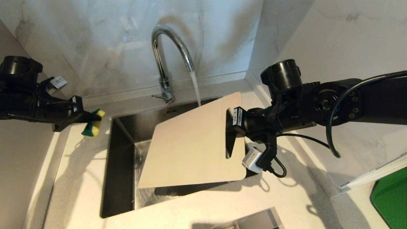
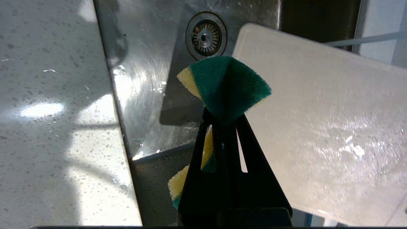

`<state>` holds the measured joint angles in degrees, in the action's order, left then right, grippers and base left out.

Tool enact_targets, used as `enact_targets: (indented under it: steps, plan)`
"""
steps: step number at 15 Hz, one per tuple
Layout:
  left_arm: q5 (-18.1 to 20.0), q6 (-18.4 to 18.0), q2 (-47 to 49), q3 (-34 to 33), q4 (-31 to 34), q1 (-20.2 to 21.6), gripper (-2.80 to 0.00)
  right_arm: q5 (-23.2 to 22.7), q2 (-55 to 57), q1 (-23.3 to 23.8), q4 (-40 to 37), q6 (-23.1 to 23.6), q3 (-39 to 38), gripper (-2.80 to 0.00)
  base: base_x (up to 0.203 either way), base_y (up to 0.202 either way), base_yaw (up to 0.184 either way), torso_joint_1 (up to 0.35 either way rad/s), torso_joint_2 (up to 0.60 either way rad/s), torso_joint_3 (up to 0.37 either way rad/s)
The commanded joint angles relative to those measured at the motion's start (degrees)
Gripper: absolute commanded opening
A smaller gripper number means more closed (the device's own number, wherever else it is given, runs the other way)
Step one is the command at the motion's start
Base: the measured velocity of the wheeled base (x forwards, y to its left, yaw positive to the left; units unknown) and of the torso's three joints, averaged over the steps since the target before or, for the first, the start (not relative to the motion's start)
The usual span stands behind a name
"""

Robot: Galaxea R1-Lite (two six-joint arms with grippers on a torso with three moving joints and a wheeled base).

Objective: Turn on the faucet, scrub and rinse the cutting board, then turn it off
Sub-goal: Scrub the cutting board underwater

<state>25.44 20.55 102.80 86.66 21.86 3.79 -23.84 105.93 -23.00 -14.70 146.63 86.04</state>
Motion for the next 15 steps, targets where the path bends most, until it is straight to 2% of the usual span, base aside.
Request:
enact_targets:
  steps: [1, 7, 15]
  plan:
    - [0.1, 0.1, 0.0, 0.0, 0.1, 0.1, -2.80, -0.1, 2.3, 0.3, -0.2, 0.9, 1.0, -2.80, 0.000, 0.000, 0.000, 0.000, 0.00, 0.000]
    - [0.1, 0.2, 0.1, 0.0, 0.1, 0.1, -2.80, -2.7, 7.2, 2.8, -0.2, 2.9, 7.1, -2.80, 0.000, 0.000, 0.000, 0.000, 0.00, 0.000]
    - [0.2, 0.2, 0.8, 0.1, 0.0, 0.1, -2.80, -3.0, 11.7, 4.5, -0.5, 3.1, 12.5, -2.80, 0.000, 0.000, 0.000, 0.000, 0.00, 0.000]
